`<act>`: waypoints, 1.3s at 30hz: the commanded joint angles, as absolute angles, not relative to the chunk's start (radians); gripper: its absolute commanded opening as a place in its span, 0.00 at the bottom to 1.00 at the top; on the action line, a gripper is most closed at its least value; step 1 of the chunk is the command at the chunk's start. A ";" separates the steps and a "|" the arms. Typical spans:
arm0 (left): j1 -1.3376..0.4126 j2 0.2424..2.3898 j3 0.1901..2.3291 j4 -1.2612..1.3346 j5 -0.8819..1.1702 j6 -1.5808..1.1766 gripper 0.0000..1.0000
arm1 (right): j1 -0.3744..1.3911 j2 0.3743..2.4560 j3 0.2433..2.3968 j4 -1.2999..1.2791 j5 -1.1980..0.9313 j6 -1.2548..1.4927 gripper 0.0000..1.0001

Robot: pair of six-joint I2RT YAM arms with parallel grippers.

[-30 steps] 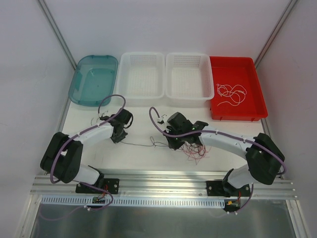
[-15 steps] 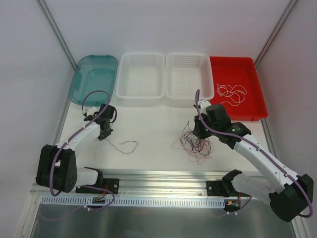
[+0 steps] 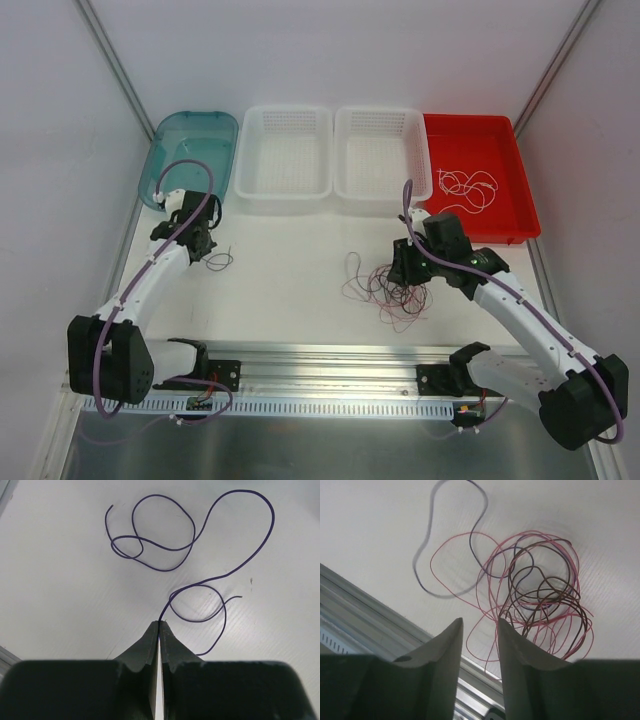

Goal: Untangle the cables

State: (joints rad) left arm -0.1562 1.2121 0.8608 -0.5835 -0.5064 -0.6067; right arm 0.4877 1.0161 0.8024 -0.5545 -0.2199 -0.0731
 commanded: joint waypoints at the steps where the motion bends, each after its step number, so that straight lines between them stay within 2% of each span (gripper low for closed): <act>1: -0.155 1.184 0.902 -0.594 -0.541 -0.505 0.00 | 0.486 1.009 0.801 -0.525 -0.273 -0.060 0.40; 3: -0.155 1.207 0.913 -0.580 -0.564 -0.470 0.00 | 0.486 1.005 0.802 -0.529 -0.278 -0.074 0.53; 4: -0.155 1.219 0.919 -0.574 -0.561 -0.460 0.00 | 0.488 1.000 0.801 -0.531 -0.281 -0.078 0.63; 5: -0.153 1.245 0.926 -0.568 -0.558 -0.453 0.01 | 0.488 0.996 0.801 -0.532 -0.282 -0.081 0.67; 7: -0.153 1.270 0.934 -0.563 -0.539 -0.442 0.10 | 0.488 0.991 0.801 -0.538 -0.281 -0.089 0.76; 12: -0.150 1.287 0.922 -0.513 -0.531 -0.423 0.34 | 0.491 0.962 0.793 -0.549 -0.285 -0.092 0.86; 13: -0.138 1.285 0.917 -0.503 -0.522 -0.417 0.56 | 0.489 0.956 0.792 -0.549 -0.285 -0.094 0.87; 16: -0.106 1.301 0.907 -0.477 -0.486 -0.403 0.88 | 0.489 0.942 0.787 -0.549 -0.288 -0.098 0.88; 18: -0.092 1.319 0.907 -0.471 -0.466 -0.393 0.97 | 0.488 0.940 0.785 -0.551 -0.293 -0.101 0.88; 27: -0.012 1.422 0.902 -0.413 -0.293 -0.377 0.99 | 0.491 0.956 0.773 -0.538 -0.301 -0.106 0.88; 33: -0.009 1.522 0.919 -0.403 -0.262 -0.383 0.99 | 0.491 0.963 0.767 -0.535 -0.298 -0.106 0.88; 39: -0.008 1.591 0.914 -0.403 -0.186 -0.414 0.91 | 0.494 0.956 0.764 -0.538 -0.288 -0.107 0.88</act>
State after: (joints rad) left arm -0.0154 1.5795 0.9028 -0.4122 -0.2481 -0.4026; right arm 0.4889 0.9623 0.7689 -0.5564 -0.2775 -0.0910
